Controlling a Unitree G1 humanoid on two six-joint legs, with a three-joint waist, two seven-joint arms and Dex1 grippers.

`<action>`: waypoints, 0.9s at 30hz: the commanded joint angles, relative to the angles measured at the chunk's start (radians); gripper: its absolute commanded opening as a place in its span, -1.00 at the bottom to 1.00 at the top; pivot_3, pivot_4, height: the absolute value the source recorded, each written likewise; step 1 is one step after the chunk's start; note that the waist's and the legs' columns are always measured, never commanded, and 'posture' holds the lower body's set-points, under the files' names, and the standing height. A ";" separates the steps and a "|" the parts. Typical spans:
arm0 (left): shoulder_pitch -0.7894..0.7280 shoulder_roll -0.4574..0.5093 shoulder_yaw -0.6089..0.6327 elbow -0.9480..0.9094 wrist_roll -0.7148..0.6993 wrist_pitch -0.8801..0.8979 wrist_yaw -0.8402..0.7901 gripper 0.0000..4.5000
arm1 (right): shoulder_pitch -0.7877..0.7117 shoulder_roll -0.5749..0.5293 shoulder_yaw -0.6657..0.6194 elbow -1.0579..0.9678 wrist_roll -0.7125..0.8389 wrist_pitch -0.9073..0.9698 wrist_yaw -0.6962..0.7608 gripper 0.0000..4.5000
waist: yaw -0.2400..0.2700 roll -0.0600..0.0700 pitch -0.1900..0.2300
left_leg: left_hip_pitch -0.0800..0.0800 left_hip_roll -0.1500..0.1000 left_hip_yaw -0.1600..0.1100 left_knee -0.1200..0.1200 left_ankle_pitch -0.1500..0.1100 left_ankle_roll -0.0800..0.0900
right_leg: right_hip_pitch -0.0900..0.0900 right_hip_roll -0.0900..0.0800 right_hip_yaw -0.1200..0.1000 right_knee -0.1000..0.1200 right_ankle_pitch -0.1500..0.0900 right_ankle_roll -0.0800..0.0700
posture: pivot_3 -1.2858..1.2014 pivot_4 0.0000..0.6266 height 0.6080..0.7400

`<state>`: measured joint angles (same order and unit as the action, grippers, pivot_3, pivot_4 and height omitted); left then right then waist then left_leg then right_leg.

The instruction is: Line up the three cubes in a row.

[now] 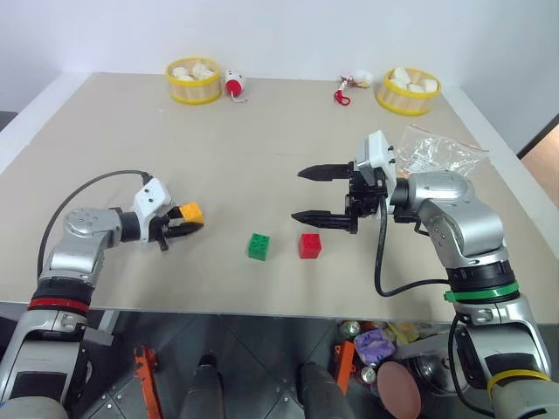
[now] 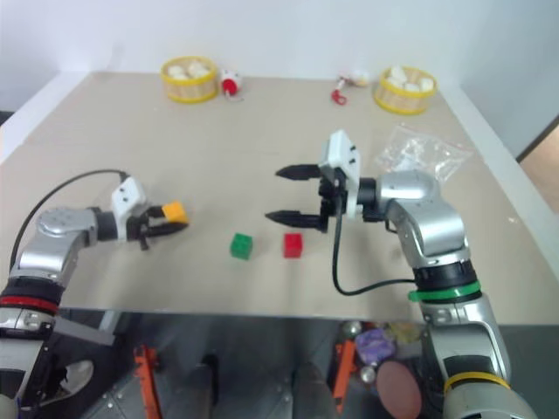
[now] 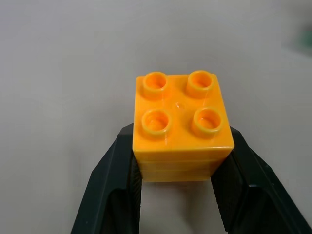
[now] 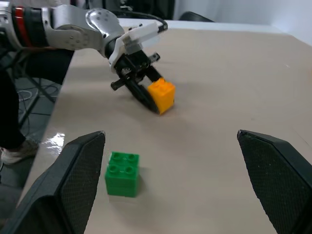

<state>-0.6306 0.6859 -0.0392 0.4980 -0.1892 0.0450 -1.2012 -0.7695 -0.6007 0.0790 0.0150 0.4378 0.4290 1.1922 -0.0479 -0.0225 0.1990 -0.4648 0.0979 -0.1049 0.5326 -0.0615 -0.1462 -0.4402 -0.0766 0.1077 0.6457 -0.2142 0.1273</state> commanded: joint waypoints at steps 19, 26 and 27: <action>-0.217 -0.110 -0.073 0.331 0.018 -0.289 -0.400 -0.40 | 0.086 -0.066 -0.066 -0.176 0.065 0.074 -0.069 1.00 | 0.001 0.000 0.000 | -0.003 0.000 0.000 0.002 0.002 0.003 | 0.001 0.000 0.000 0.000 0.000 0.000 | 0.03 -0.52 1.00; -0.228 -0.128 -0.078 0.364 0.017 -0.307 -0.413 -0.40 | 0.091 -0.069 -0.064 -0.182 0.065 0.077 -0.080 1.00 | 0.001 0.000 0.000 | -0.003 0.000 0.000 0.002 0.002 0.004 | 0.001 0.000 0.000 0.000 0.000 0.000 | 0.03 -0.52 1.00; -0.225 -0.130 -0.083 0.358 0.012 -0.305 -0.413 -0.40 | 0.091 -0.069 -0.063 -0.181 0.065 0.077 -0.080 1.00 | 0.001 0.000 0.000 | -0.003 0.000 0.000 0.002 0.003 0.004 | 0.001 0.000 0.000 0.000 0.000 0.000 | 0.03 -0.52 1.00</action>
<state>-0.8338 0.5569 -0.1208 0.8687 -0.1590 -0.2443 -1.5999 -0.6746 -0.6584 0.0415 -0.1253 0.4866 0.5085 1.1127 -0.0465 -0.0226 0.1990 -0.4673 0.0977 -0.1049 0.5350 -0.0589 -0.1424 -0.4392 -0.0766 0.1077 0.6461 -0.2137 0.1274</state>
